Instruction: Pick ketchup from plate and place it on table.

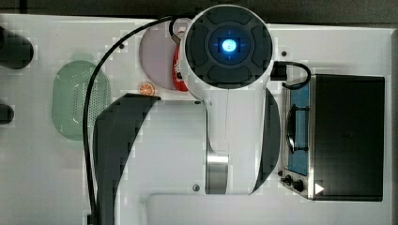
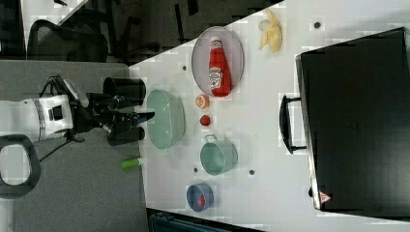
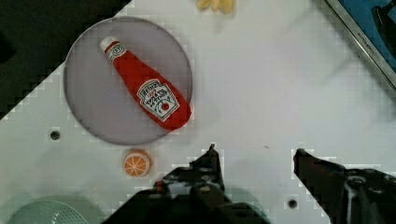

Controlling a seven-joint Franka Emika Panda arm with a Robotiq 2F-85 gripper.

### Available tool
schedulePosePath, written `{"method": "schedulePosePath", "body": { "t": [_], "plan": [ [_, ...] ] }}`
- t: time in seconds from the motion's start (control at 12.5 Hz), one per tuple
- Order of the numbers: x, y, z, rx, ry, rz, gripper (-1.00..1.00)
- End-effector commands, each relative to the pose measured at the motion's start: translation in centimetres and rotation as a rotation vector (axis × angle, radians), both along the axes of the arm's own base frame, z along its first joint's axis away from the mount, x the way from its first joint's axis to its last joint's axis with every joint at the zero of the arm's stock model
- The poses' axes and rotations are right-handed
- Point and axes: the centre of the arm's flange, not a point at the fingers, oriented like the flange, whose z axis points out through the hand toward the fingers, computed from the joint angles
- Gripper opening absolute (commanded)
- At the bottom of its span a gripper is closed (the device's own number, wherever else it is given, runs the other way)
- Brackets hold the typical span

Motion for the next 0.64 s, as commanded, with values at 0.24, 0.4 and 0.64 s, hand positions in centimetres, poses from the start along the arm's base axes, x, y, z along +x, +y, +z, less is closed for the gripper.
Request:
{"method": "schedulePosePath", "body": {
  "t": [0.24, 0.4, 0.64],
  "plan": [
    [-6.9, -2.6, 2.3, 0.019, 0.086, -0.099, 0.99],
    [-5.7, -2.1, 1.4, 0.019, 0.066, -0.085, 1.0],
    [-3.5, -0.8, -1.7, 0.02, 0.077, -0.049, 1.0]
  ]
}}
